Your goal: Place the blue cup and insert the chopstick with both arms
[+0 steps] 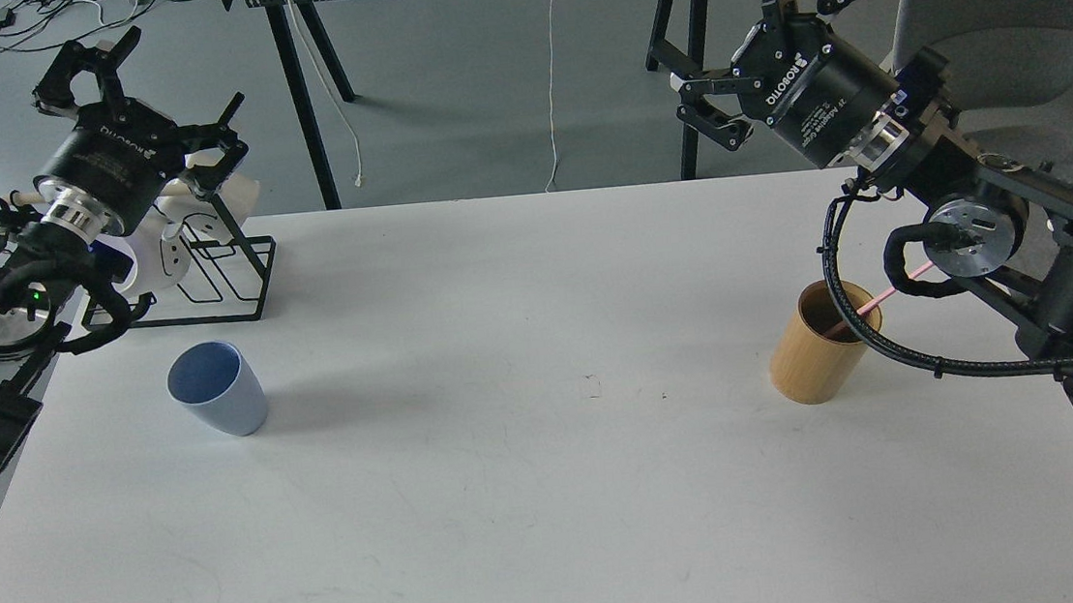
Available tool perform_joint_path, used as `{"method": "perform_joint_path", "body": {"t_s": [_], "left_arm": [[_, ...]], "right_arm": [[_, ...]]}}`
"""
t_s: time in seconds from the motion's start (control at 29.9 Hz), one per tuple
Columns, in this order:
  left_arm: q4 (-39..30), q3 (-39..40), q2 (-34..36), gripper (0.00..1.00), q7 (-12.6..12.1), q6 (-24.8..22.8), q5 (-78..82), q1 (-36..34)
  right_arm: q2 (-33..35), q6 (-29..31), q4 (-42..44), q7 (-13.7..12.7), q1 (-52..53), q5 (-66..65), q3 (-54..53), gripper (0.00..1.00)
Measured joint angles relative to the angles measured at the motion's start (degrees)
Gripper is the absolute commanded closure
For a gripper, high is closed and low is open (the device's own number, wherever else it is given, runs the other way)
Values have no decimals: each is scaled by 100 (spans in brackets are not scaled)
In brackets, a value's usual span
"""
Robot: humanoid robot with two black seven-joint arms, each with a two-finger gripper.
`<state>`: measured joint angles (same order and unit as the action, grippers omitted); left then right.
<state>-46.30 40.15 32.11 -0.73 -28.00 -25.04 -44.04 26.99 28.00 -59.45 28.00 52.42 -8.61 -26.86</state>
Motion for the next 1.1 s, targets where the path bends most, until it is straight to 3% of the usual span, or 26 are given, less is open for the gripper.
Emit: {"method": "perform_joint_path", "body": {"t_s": [0.27, 0.57, 0.97, 1.1], "left_arm": [[91, 1, -73, 0, 11, -1, 10, -43], [900, 590, -515, 0, -2, -2, -21, -320], [839, 856, -710, 0, 49, -1, 5, -770], [383, 732, -295, 0, 1, 0, 83, -761]], "right_arm": [[2, 0, -39, 0, -32, 5, 19, 0], [15, 0, -30, 0, 73, 12, 17, 0], [-35, 0, -44, 0, 323, 4, 4, 0], [-117, 0, -56, 0, 329, 6, 2, 0]]}}
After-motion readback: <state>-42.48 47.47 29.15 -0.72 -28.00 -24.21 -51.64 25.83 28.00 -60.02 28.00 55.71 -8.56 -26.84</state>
